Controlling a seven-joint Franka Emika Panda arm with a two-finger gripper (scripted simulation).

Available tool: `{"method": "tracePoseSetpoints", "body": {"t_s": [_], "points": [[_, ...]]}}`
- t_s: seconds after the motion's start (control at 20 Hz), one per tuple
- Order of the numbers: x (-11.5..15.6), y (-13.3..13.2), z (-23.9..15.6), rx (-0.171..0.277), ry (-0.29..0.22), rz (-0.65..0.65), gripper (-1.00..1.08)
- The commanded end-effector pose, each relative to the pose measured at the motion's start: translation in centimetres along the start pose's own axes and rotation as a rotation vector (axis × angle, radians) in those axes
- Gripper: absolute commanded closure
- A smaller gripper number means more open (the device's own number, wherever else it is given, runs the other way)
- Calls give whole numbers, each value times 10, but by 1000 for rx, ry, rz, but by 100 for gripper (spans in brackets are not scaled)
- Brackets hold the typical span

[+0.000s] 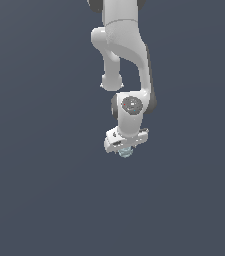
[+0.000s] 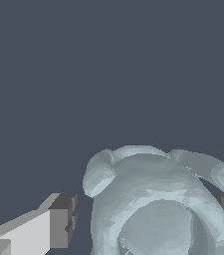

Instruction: Pick up the object and move it to a goal position.

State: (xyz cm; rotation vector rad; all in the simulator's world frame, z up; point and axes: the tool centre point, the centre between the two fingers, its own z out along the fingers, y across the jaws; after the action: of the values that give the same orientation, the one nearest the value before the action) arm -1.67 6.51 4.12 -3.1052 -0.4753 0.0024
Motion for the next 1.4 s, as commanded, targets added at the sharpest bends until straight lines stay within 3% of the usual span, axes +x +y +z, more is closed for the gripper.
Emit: {"method": "tracePoseSetpoints", "body": {"t_s": [0.0,0.75,1.35], "points": [[1,0,1,0,1,0,108],[6,-1,-2,-1,2,0,108],[53,-13,-23,-1,2,0,108]]}}
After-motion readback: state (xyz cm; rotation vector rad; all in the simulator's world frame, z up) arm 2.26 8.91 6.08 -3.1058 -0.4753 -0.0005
